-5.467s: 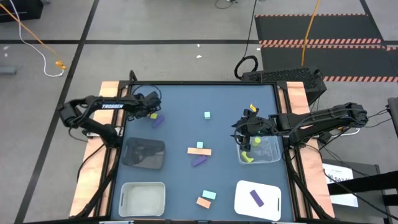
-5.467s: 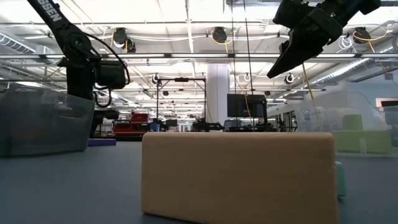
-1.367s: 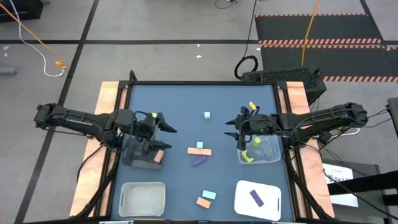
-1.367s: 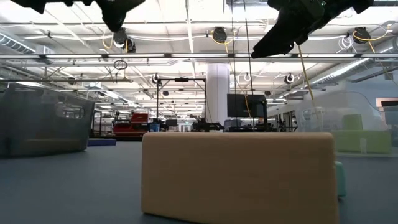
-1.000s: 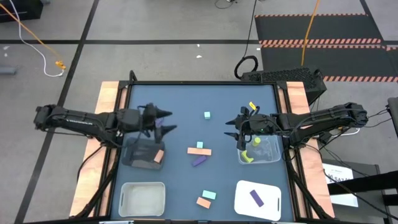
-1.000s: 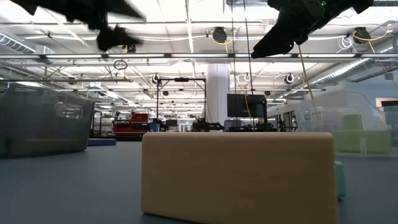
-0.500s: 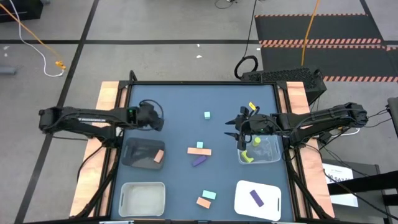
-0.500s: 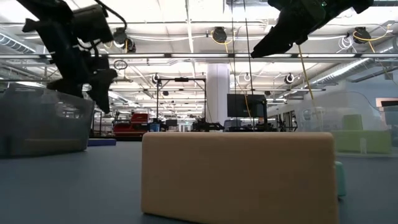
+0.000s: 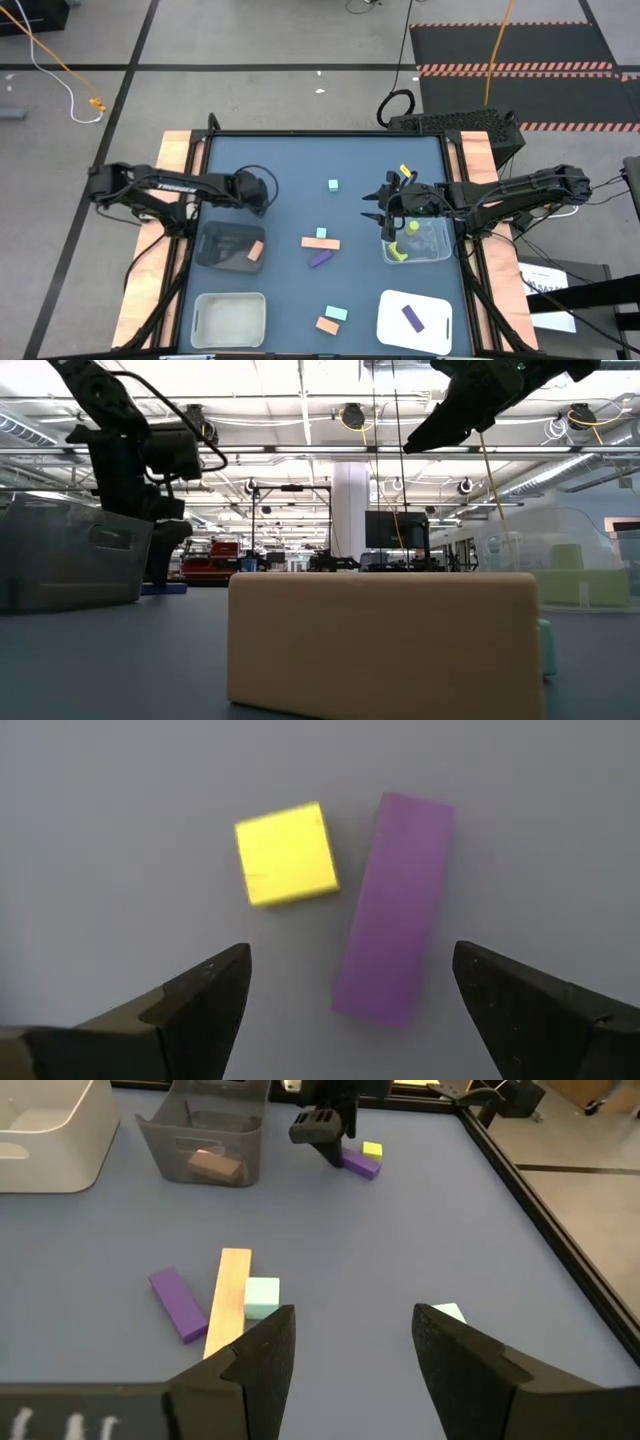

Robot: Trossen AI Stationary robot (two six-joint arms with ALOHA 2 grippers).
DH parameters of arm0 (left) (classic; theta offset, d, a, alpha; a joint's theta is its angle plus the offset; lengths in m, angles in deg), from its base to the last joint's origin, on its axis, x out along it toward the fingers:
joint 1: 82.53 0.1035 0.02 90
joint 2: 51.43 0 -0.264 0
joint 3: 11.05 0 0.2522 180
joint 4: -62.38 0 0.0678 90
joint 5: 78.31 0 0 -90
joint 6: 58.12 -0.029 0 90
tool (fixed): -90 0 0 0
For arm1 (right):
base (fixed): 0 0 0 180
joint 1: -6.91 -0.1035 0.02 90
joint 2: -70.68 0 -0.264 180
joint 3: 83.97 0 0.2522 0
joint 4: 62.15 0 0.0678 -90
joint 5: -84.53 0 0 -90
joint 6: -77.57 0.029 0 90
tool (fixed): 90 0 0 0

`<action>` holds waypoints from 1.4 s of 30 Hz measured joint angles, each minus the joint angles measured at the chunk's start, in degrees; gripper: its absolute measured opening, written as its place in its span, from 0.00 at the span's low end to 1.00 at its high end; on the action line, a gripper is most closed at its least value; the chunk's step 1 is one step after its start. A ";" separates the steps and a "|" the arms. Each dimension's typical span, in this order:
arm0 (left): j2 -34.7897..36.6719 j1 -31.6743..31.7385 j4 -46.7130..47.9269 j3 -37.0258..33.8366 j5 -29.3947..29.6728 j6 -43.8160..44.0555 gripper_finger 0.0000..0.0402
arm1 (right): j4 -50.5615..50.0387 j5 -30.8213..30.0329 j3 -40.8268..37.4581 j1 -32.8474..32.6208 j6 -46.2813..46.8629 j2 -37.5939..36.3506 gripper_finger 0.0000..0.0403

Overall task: Sort & place blocks by color
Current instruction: Put the top violet block into the white bin

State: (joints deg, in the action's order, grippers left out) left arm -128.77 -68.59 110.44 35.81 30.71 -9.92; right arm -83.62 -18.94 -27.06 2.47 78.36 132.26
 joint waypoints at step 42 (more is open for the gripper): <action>7.02 -3.55 -48.95 4.39 -16.48 -28.55 0.25 | 33.30 0.74 -10.21 6.70 16.77 0.11 0.48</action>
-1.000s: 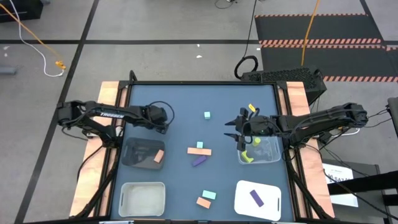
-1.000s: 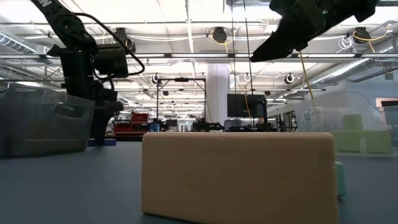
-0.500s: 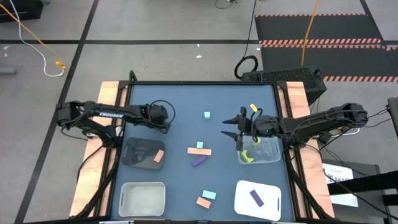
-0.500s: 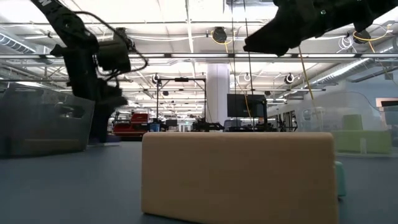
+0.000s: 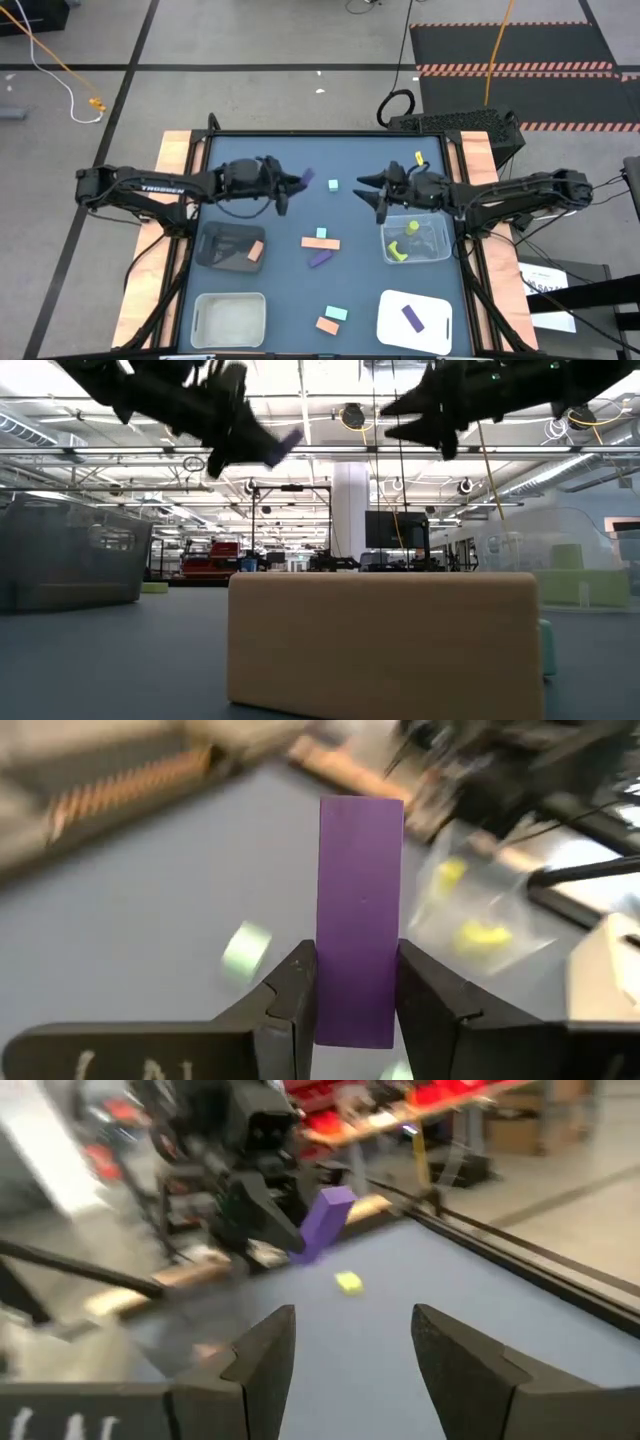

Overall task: Sort & place blocks by color
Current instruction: Put the top violet block into the white bin

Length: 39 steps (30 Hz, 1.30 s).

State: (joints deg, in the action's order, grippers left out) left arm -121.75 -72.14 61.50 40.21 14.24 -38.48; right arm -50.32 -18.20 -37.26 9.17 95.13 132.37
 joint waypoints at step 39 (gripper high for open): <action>-5.38 -11.71 -24.12 0.02 0.98 -13.12 0.25 | 21.78 21.75 18.47 1.91 -9.30 26.78 0.44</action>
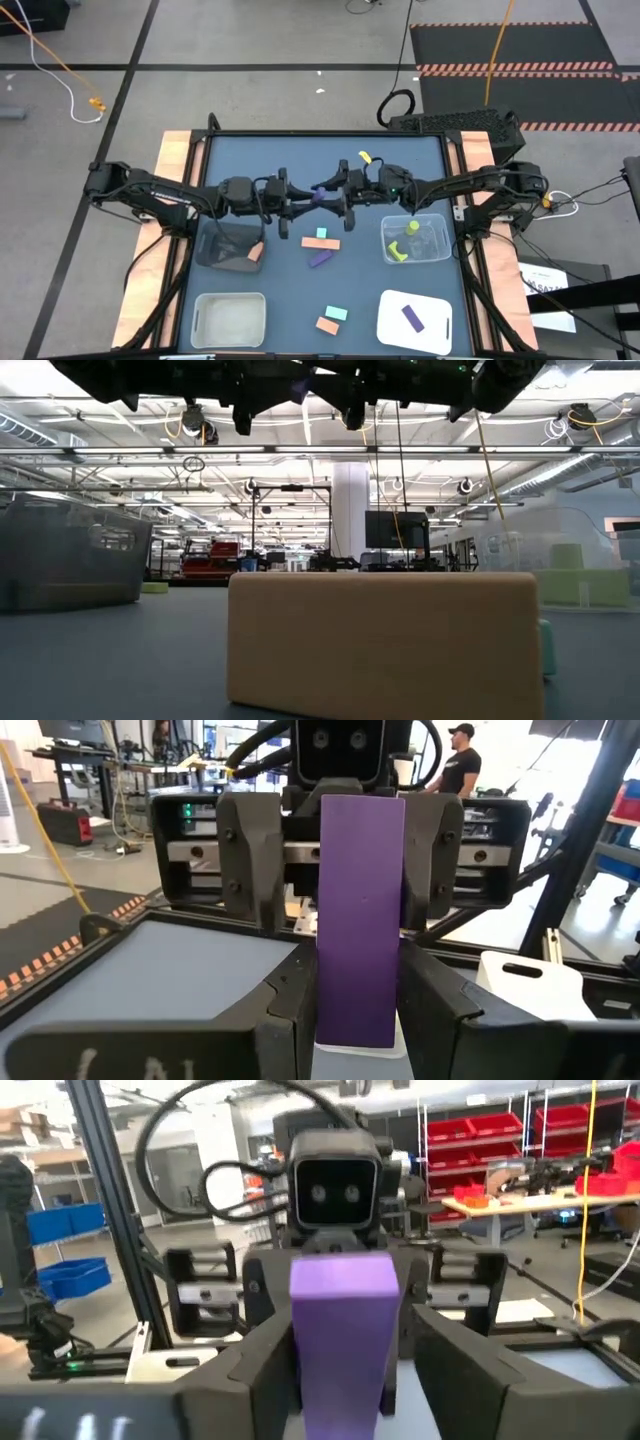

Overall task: Sort & place blocks by color
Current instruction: Put the top violet block into the white bin

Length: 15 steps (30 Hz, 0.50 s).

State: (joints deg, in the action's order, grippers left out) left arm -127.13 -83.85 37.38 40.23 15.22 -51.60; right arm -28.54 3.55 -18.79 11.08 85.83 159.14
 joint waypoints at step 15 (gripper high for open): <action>0.00 0.00 -0.07 0.00 2.48 1.66 0.51 | -2.06 0.00 0.07 0.41 0.34 -1.53 0.22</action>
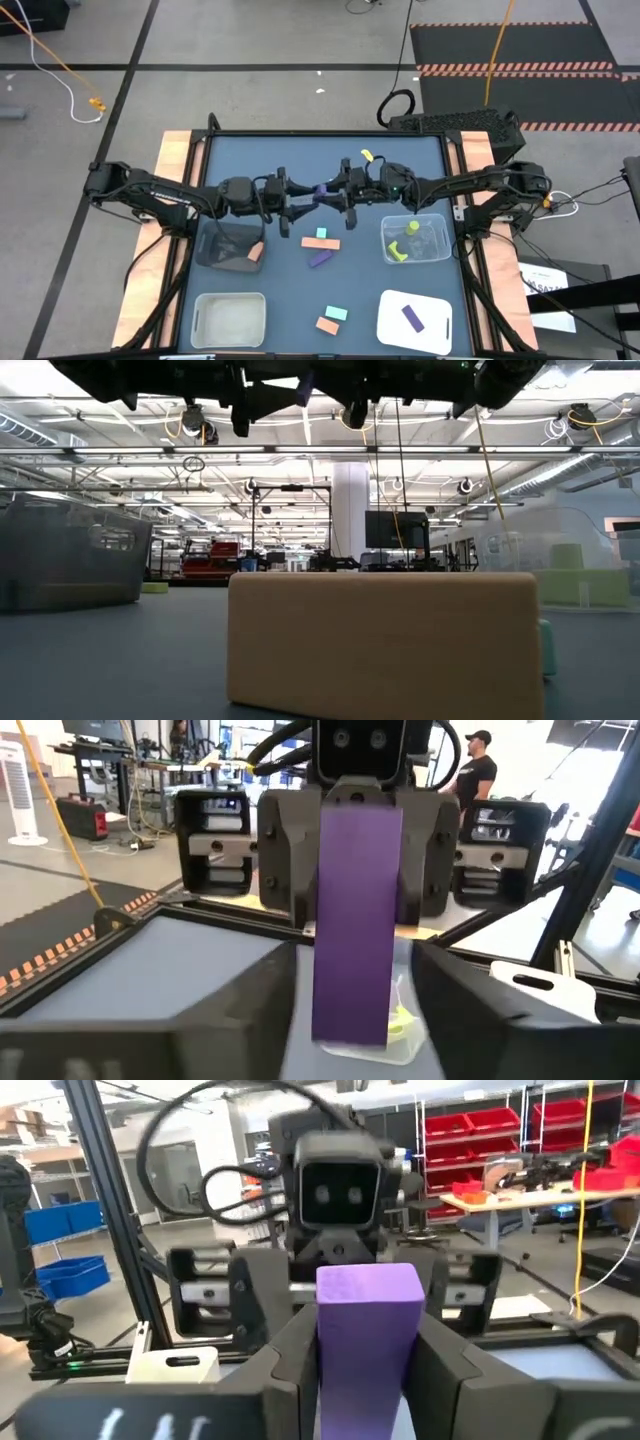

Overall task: Sort & place blocks by color
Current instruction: Put the top violet block into the white bin

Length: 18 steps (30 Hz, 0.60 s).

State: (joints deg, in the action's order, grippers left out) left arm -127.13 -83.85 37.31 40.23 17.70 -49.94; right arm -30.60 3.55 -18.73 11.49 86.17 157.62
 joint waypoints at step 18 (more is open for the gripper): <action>0.00 0.43 8.41 0.00 0.57 5.49 0.73 | -35.98 8.07 -0.03 0.09 19.52 -16.65 0.22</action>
State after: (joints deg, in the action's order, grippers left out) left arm -127.13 -83.42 45.71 40.23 18.27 -44.45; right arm -66.59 11.62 -18.76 11.58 105.68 140.97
